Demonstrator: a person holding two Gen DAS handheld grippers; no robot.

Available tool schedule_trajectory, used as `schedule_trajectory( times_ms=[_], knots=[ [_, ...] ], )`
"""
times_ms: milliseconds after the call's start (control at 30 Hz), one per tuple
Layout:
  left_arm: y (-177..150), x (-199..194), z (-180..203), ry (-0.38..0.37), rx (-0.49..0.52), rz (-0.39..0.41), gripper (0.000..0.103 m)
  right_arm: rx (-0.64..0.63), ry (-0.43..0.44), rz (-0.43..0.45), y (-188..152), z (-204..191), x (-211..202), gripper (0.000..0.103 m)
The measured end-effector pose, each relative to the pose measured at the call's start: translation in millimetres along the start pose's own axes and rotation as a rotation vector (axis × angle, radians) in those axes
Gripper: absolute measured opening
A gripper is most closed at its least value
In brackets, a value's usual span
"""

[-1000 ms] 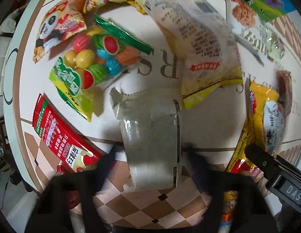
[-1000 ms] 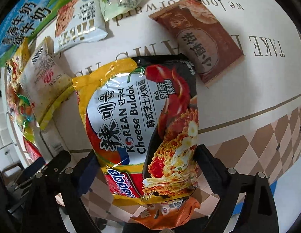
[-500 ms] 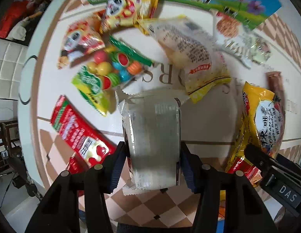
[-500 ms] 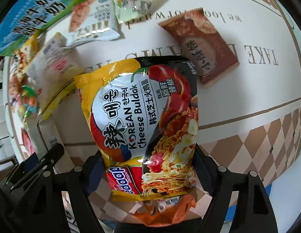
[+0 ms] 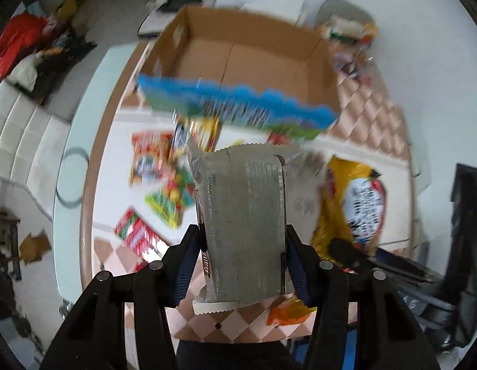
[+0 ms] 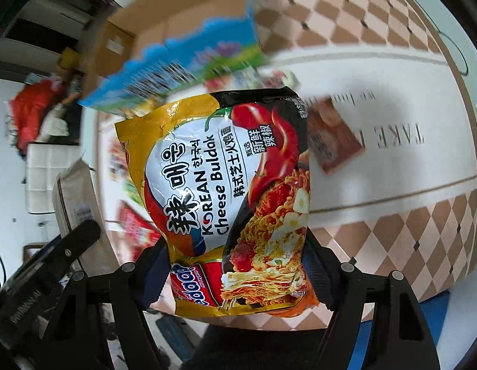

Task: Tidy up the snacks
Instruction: 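Carry both packs into the cardboard box and open both tools to release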

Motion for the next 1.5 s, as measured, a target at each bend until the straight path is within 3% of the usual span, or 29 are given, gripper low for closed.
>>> schedule_trajectory(
  times_ms=[200,333,533,667,867,1233,1267,1333,1500],
  knots=[
    [113.8,15.9,13.7,0.012,0.071,0.045,0.051,-0.025,0.035,0.065,74.4,-52.0,-21.7,0.079],
    [187.6,44.2,6.5,0.015,0.094,0.001,0.051,-0.019,0.02,0.093,138.3,-84.1,-18.5,0.079],
    [280.2,121.0,-4.3,-0.001,0.111,-0.134,0.051,0.008,-0.058,0.057,248.2,-112.5,42.3,0.079],
    [320.8,182.2,-2.5,-0.005,0.128,-0.229,0.051,0.041,-0.102,0.015,297.3,-103.6,93.1,0.079],
    [343.9,237.8,6.2,-0.004,0.158,-0.311,0.051,0.057,-0.188,-0.039,335.6,-83.5,152.2,0.079],
    [342.7,260.1,17.3,-0.025,0.188,-0.343,0.055,0.068,-0.219,-0.103,350.0,-83.9,190.1,0.08],
    [342.1,258.2,15.4,-0.02,0.189,-0.328,0.06,0.07,-0.225,-0.12,350.1,-84.5,192.9,0.082],
    [342.2,255.3,16.3,-0.007,0.208,-0.306,0.082,0.067,-0.227,-0.124,359.8,-78.7,196.2,0.093],
    [343.0,244.7,13.7,-0.005,0.215,-0.275,0.085,0.02,-0.253,-0.123,353.6,-99.3,189.9,0.096]
  ],
)
Point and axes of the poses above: each gripper's, at about its wrist camera, not at the fingertips, and x roughly the way its jaws point, z to its right, y to its top, the point moved 1 cm from there along x, roughly the way its jaws point, and after that the axes turned 12 degrees about y, right-handed, at the moved point
